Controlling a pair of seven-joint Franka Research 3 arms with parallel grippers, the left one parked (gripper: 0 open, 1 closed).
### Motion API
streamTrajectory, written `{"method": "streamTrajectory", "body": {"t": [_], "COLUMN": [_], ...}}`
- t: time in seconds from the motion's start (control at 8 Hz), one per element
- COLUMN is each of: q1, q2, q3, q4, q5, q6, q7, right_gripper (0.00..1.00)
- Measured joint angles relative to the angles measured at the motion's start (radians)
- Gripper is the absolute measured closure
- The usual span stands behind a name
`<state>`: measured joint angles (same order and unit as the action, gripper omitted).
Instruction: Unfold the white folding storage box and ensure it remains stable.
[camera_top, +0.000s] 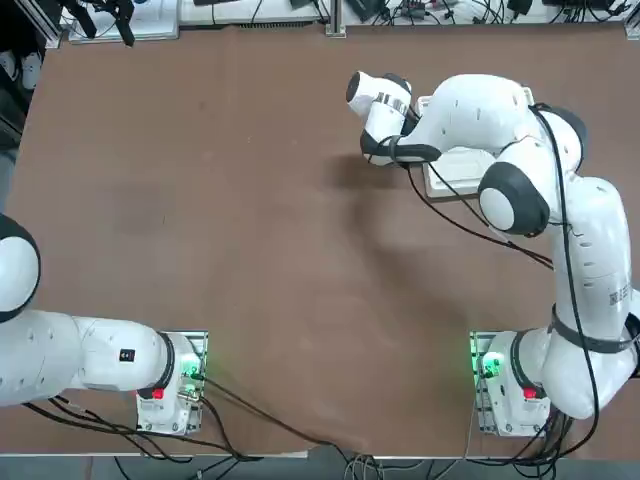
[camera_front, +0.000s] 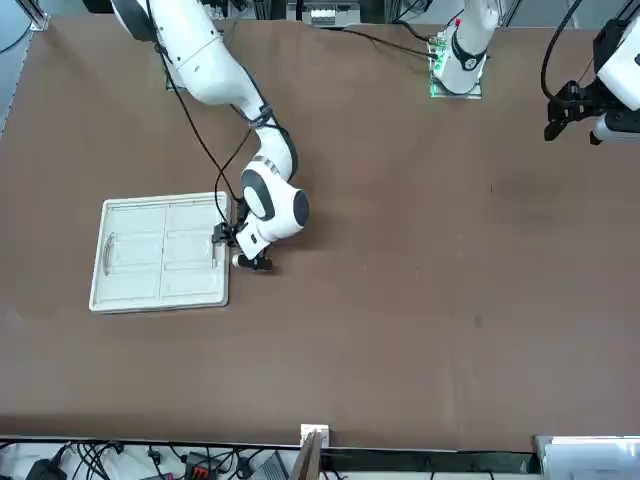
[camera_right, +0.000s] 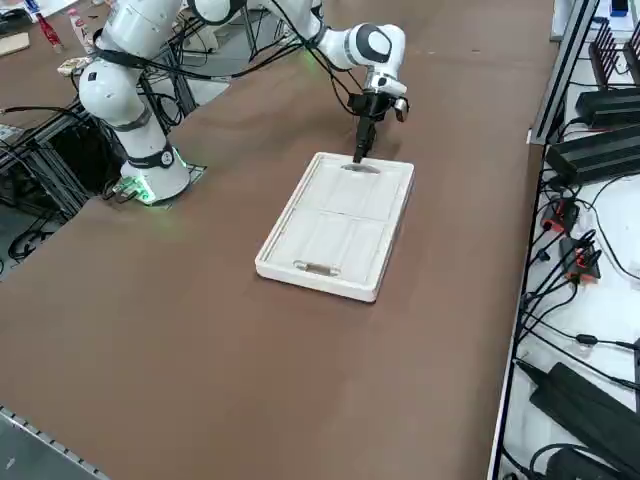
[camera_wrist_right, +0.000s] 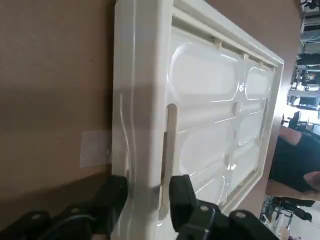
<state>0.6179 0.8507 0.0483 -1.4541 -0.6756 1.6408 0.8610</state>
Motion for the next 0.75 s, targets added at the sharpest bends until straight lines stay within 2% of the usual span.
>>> {"method": "streamTrajectory", "body": {"t": [0.12, 0.25, 0.75], "q1": [0.001, 0.003, 0.004], "q2": [0.002, 0.003, 0.004], "q3": [0.001, 0.001, 0.001], "q4": [0.002, 0.009, 0.042], "q5": [0.001, 0.000, 0.005], "q6": [0.003, 0.000, -0.038], "q7": [0.000, 0.005, 0.032], "right_gripper": [0.53, 0.67, 0.69]}}
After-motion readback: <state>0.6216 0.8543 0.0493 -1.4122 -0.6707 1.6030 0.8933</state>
